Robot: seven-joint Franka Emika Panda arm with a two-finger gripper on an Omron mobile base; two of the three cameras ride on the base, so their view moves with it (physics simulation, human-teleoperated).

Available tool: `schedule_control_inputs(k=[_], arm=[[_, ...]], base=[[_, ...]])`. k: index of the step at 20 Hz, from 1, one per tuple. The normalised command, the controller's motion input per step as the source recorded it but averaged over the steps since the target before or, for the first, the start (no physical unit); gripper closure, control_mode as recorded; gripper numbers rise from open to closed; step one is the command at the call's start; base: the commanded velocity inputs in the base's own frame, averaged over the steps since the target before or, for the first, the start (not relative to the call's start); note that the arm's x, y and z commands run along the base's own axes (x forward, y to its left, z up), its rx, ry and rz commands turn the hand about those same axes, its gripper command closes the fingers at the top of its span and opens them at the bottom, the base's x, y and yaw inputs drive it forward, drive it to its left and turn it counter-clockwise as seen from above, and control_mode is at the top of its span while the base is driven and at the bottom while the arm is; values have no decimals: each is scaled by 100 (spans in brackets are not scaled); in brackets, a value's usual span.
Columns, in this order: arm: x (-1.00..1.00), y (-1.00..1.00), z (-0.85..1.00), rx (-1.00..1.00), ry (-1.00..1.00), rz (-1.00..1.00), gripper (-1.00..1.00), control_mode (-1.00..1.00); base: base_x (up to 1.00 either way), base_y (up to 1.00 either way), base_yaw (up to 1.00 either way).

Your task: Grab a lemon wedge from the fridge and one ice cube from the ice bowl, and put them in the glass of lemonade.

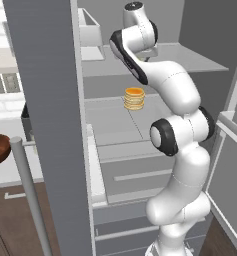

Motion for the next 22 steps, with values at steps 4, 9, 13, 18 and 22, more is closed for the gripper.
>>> schedule_control_inputs(k=[4, 9, 13, 18, 22], arm=[[0, 0, -12, 1, -3, 0, -100, -100], [2, 0, -28, 0, -12, -1, -100, -100], [3, -2, -16, 2, -5, -3, -100, -100], [0, -8, -14, 6, -1, -2, -100, -100], [0, -2, -14, 4, 0, 0, 100, -100]], base=[[0, 0, 0], [0, 0, 0], [0, 0, 0], [0, 0, 0], [0, 0, 0]])
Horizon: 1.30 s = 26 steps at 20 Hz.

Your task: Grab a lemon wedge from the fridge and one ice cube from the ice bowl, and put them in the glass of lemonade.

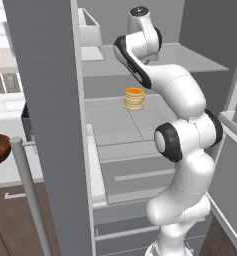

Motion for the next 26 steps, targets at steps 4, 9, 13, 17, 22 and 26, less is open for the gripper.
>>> schedule_control_inputs(k=[4, 9, 13, 17, 22, 26], arm=[[0, 0, -8, 2, 0, 0, 100, -100], [0, 0, -2, 0, 0, 0, 100, -100], [-3, 0, 0, 0, 0, 0, 100, -100], [-31, -12, 0, 1, -2, 0, 100, -100], [-86, -22, 6, 3, -7, 0, 100, -100], [-100, -31, 0, 4, -8, 0, 100, -100]], base=[[0, 0, 0], [0, 0, 0], [0, 0, 0], [0, 0, 0], [0, 0, 0], [0, 0, 0]])
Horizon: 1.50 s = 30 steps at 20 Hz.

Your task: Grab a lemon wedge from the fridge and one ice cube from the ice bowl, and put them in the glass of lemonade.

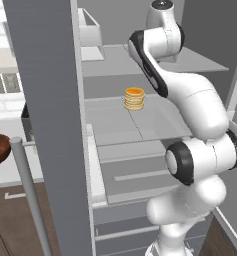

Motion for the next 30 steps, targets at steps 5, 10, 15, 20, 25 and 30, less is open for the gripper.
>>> schedule_control_inputs(k=[5, 10, 15, 20, 25, 30], arm=[[-100, -24, 1, 4, -2, 0, 100, -100], [-100, -3, 0, 1, 5, 5, 100, -100], [-100, 0, -3, 0, 13, 22, 100, -100], [-100, 0, -42, -2, 24, 26, 100, -100], [-73, 0, -96, -3, 28, 24, 100, -100], [-50, 0, -89, -6, 19, 16, 100, -100]], base=[[0, 0, 0], [0, 0, 0], [0, 0, 0], [0, 0, 0], [0, 0, 0], [0, 0, 0]])
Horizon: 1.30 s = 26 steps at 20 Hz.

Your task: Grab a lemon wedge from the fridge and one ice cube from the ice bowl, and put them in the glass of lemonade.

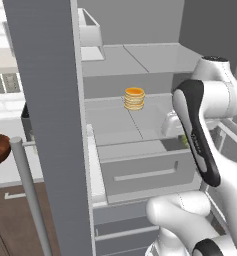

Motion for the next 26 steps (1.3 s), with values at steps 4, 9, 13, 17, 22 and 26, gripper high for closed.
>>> schedule_control_inputs(k=[4, 9, 13, 17, 22, 26], arm=[[-52, 0, -23, -2, 8, 6, 100, -100], [-64, 0, 3, 0, 0, 3, 100, -100], [-57, -1, 2, 2, -1, 0, 100, -100], [-3, 0, 0, 0, 0, 0, 100, -100], [0, 0, -2, 0, 0, 0, 100, -100], [0, 0, -11, 0, 0, 0, 100, -100]], base=[[0, 0, 0], [0, 0, 0], [0, 0, 0], [0, 0, 0], [0, 0, 0], [0, 0, 0]])
